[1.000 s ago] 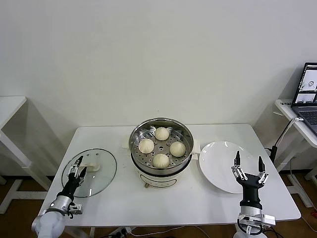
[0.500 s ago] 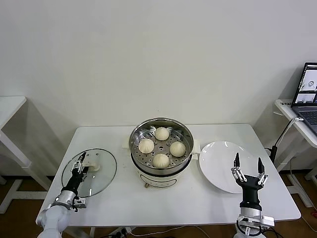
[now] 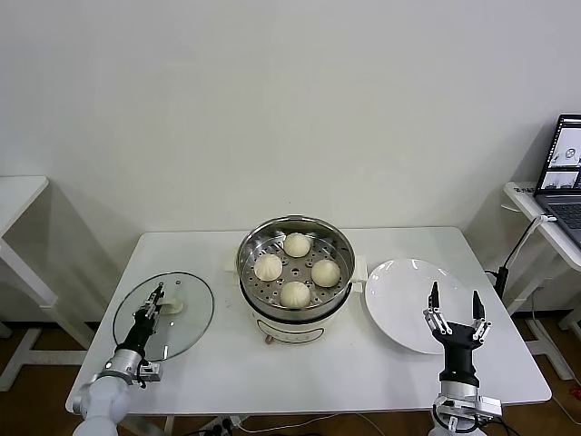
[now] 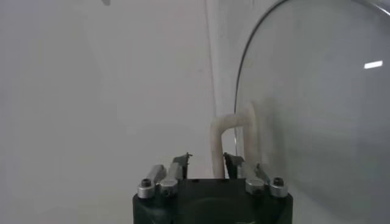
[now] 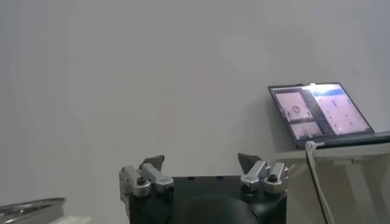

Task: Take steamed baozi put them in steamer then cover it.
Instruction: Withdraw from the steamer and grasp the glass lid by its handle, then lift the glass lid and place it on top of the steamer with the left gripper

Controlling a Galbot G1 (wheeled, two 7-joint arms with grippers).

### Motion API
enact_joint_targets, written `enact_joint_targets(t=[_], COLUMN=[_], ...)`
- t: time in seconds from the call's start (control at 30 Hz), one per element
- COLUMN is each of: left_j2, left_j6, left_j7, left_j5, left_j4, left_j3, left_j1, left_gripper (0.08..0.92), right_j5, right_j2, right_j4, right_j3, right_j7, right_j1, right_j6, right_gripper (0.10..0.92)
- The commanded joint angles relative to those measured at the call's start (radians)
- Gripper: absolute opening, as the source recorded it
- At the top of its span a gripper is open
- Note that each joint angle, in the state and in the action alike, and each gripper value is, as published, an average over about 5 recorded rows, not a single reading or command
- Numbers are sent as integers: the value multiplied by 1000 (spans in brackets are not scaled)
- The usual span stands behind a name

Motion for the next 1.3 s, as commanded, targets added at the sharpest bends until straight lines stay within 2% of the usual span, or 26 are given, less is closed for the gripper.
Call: enact_joint_targets(t=[0.03,0.17,0.4,0.57,0.77,0.9,1.0,1.17,1.3], left_j2=[-4,-1,25,77,149,191,202,192,155], left_j6=[6,22,96,276,524,658,726,804,845], left_j7=[-14,-6,58,209,411,510,552,600,626], left_j5=[9,-13,-114,-272,-354,-369,-351,-271,-196], left_j4=[-44,-142,-424,-690,-910,-973,-978,-938,-893], left_j3=[-5,-10,-35,-10,131,277,397,565,673], left_j1=[8,38,147,244,276,236,187,79,-13], left_gripper=[298,203,192,192,192,192,192,192,192], right_j5=[-2,-1,-2,1,4,7,7,3,-3], right_j2=[2,3,3,-1,-2,-2,-2,2,9], right_j4=[-14,-25,-29,-33,-43,-52,-55,-59,-65], right_j3=[-1,-2,-9,-11,-15,-10,-6,-1,1], right_j7=[0,0,0,-1,-6,-9,-11,-14,-16], right_j1=[6,13,20,26,31,30,28,28,29], right_j6=[3,5,3,4,11,19,23,25,25], right_gripper=[823,823,823,823,823,823,823,823,823])
